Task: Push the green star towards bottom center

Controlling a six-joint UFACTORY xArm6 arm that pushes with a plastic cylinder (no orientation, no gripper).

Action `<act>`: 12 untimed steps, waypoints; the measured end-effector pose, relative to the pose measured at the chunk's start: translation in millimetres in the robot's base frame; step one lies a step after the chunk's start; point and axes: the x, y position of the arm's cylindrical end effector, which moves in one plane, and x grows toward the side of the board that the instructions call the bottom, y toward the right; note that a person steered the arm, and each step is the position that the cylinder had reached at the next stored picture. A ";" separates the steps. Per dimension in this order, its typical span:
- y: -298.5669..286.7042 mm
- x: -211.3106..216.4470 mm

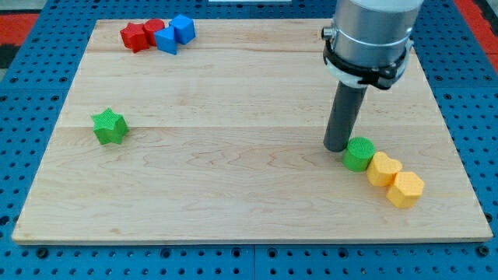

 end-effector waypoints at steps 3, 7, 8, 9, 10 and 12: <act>-209.8 31.7; -347.0 -72.7; -328.4 -17.6; -289.8 12.4; -262.5 51.4; -251.3 81.4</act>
